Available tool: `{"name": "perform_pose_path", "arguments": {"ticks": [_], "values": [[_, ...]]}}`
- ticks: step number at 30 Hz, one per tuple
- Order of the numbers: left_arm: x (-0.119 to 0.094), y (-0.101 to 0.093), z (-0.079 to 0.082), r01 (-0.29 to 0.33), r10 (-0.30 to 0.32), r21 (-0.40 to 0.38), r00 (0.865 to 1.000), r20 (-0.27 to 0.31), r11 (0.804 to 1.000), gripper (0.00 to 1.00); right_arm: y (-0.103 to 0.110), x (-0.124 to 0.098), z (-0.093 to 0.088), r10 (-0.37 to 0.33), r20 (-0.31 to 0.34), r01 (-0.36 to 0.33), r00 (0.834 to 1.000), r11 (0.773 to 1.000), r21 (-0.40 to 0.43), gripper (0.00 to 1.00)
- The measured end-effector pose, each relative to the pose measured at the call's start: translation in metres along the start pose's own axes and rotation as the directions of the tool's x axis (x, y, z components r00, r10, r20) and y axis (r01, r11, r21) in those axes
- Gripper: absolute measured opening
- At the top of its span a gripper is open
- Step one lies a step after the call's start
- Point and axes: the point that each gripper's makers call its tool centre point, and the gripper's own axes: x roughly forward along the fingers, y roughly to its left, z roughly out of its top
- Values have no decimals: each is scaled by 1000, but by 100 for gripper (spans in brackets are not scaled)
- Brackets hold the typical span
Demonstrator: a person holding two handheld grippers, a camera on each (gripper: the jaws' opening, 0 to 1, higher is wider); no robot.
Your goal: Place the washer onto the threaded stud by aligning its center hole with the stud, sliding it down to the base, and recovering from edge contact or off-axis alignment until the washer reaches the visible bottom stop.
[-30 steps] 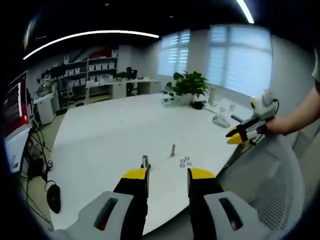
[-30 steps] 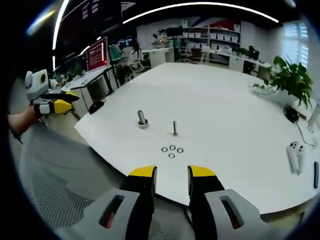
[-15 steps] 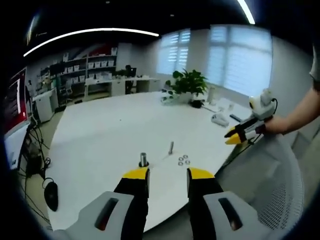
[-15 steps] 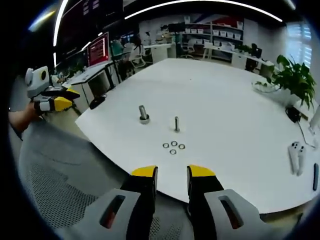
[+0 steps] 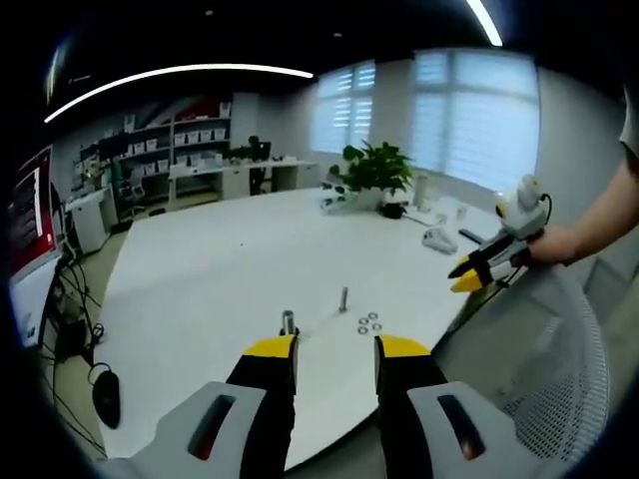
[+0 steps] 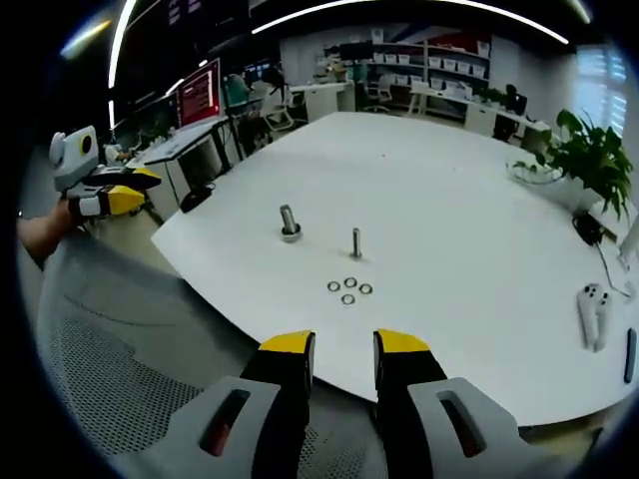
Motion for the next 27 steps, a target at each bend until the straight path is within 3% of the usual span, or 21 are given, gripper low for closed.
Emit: {"name": "perform_pose_path", "arguments": {"ticks": [4,15,19,25,27], "values": [[0,-1,0,2,-2,8,1000,-1,1000,29,-1,0,-1,-1,-6,1,1000,1000,0,26],[-1,3,-3,-18,18,30,1000,-16,999,28,18,7,-14,66,-99,-71,993,996,-47,27],[-2,2,-4,-17,18,34,1000,-19,999,28,20,6,-12,80,-97,-87,992,994,-65,27],[-2,3,-6,-17,18,45,999,-29,999,29,33,8,-21,147,-196,-178,970,972,-153,26],[-2,4,-7,-18,18,33,999,-28,999,29,30,12,-16,138,-212,-178,967,966,-185,26]]}}
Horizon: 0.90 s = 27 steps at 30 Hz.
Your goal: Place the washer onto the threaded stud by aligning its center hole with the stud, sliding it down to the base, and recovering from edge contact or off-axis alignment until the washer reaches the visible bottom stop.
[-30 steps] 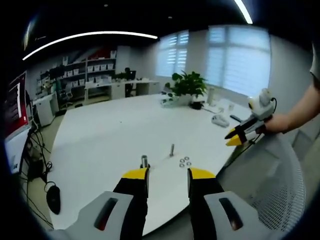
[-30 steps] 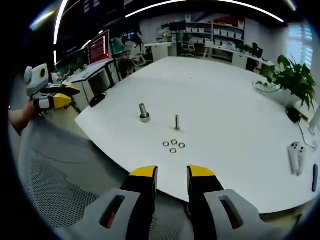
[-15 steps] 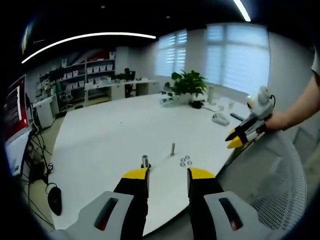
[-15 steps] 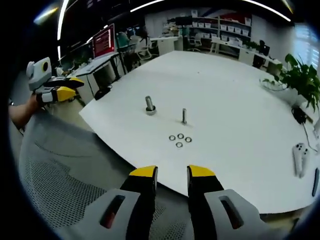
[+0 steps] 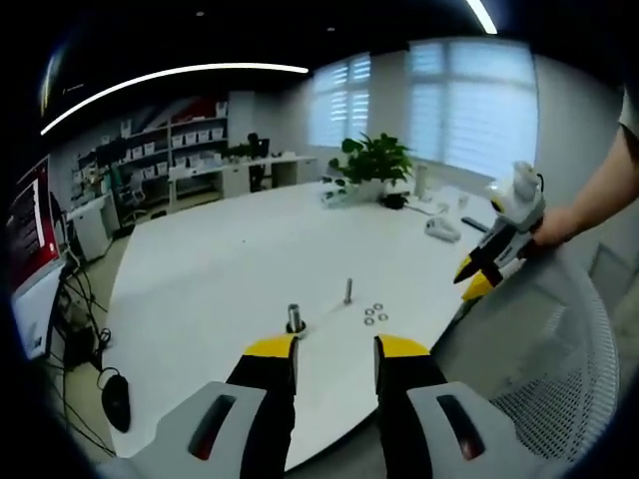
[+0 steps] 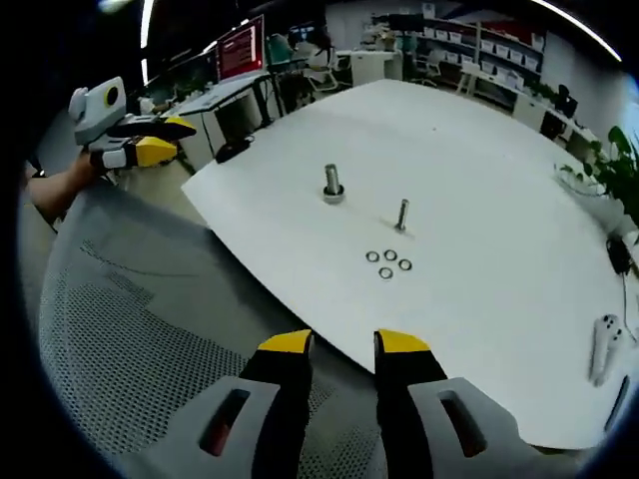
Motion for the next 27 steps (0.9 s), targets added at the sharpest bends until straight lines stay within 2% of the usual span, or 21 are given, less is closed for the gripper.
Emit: {"name": "perform_pose_path", "arguments": {"ticks": [2,12,18,20,22,24,26,27], "values": [[0,0,1,-5,5,7,1000,4,1000,29,-5,5,6,-3,-2,3,1000,1000,-17,27],[0,5,-3,-28,28,7,1000,-14,1000,28,-24,52,27,5,-30,-5,1000,1000,10,27],[0,5,-3,-29,29,8,999,-14,1000,28,-36,79,28,-2,-80,2,997,1000,-4,27],[0,5,-3,-31,31,10,999,-16,999,28,-39,89,22,-5,-123,2,992,1000,-22,27],[0,6,-4,-34,34,9,999,-20,999,28,-47,97,22,-34,-132,27,991,998,-53,27],[0,7,-5,-39,39,3,999,-23,999,28,-52,103,25,-39,-112,37,993,999,-23,26],[0,8,-5,-43,43,-1,999,-21,999,28,-51,109,22,-20,-127,25,992,999,37,26],[0,8,-5,-44,44,0,999,-21,999,28,-52,112,21,-14,-136,19,991,999,39,26]]}}
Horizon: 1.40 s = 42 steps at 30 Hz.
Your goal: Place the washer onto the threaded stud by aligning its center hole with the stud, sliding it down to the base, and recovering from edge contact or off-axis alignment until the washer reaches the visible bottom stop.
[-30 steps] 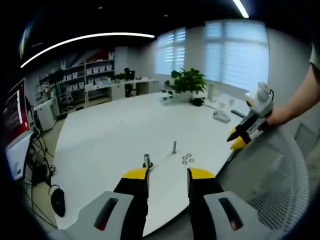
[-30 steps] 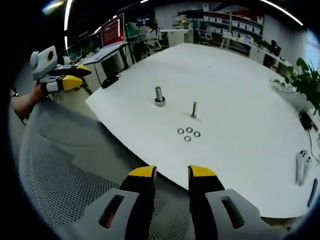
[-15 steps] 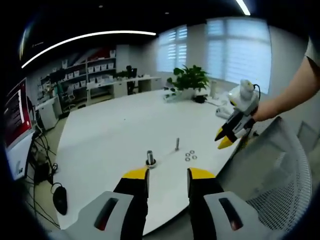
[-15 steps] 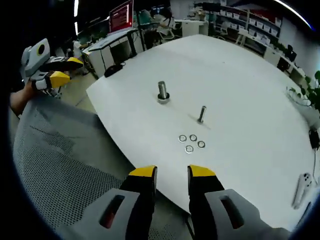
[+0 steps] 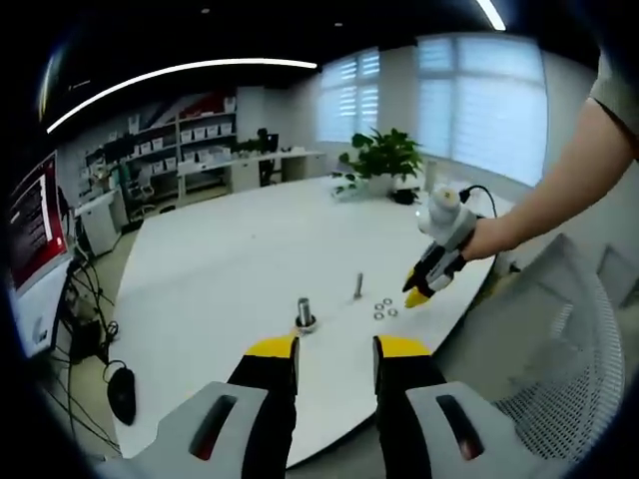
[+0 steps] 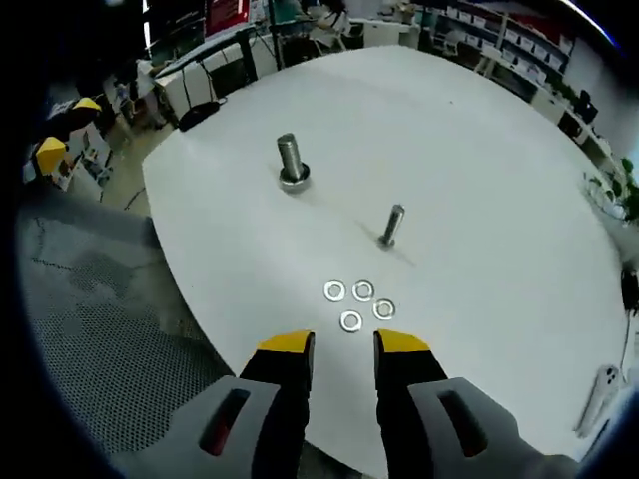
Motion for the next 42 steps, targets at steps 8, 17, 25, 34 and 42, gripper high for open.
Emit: {"name": "perform_pose_path", "arguments": {"ticks": [8,17,25,34,42], "values": [[1,0,-2,1,-1,4,1000,-12,1000,28,-1,20,-7,6,-71,-12,997,997,-75,26],[1,2,-4,-9,9,2,1000,-19,1000,27,-7,31,-5,-4,-118,-9,993,994,-106,26],[1,2,-4,-12,12,4,1000,-24,1000,27,-5,36,-11,-6,-174,-29,985,980,-198,20],[2,2,-5,-14,14,5,999,-29,1000,27,-5,38,-9,1,-188,-49,982,967,-249,20],[2,3,-6,-14,14,4,999,-31,1000,27,-4,40,-8,-10,-266,-75,964,949,-305,19]]}}
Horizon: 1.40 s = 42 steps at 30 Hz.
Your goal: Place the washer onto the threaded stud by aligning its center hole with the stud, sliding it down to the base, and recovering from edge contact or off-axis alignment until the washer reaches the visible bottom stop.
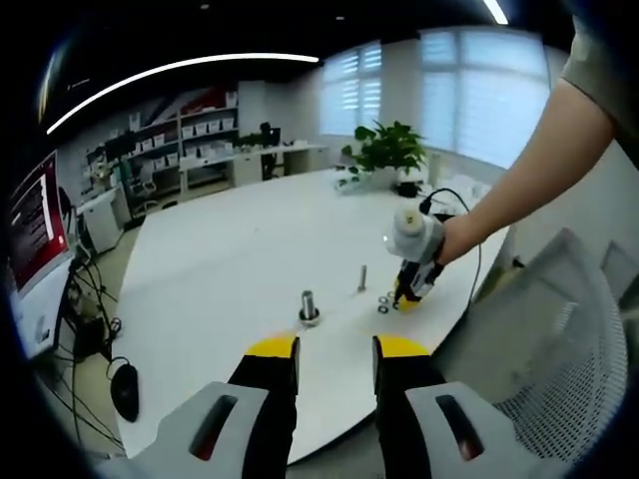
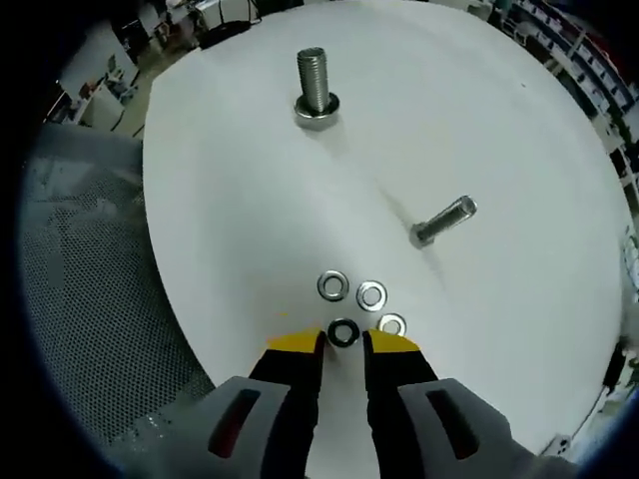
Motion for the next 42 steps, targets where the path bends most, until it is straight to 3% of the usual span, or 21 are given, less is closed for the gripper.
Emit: {"name": "perform_pose_path", "arguments": {"ticks": [9,20,29,34,42], "values": [[0,1,0,-4,4,-3,1000,-1,1000,27,0,0,1,1,1,-1,1000,998,-63,15],[0,1,-1,-4,4,-4,1000,-5,1000,27,1,0,2,-24,-68,22,997,999,-43,14],[0,1,-1,-1,1,-11,1000,-4,1000,27,0,-2,0,-43,11,42,999,999,14,14],[0,1,-1,0,0,-5,1000,-2,1000,27,-1,-3,-1,-51,3,51,999,999,14,13],[0,1,0,-4,4,-2,1000,-1,1000,27,-13,-19,9,-69,54,66,996,997,48,13]]}}
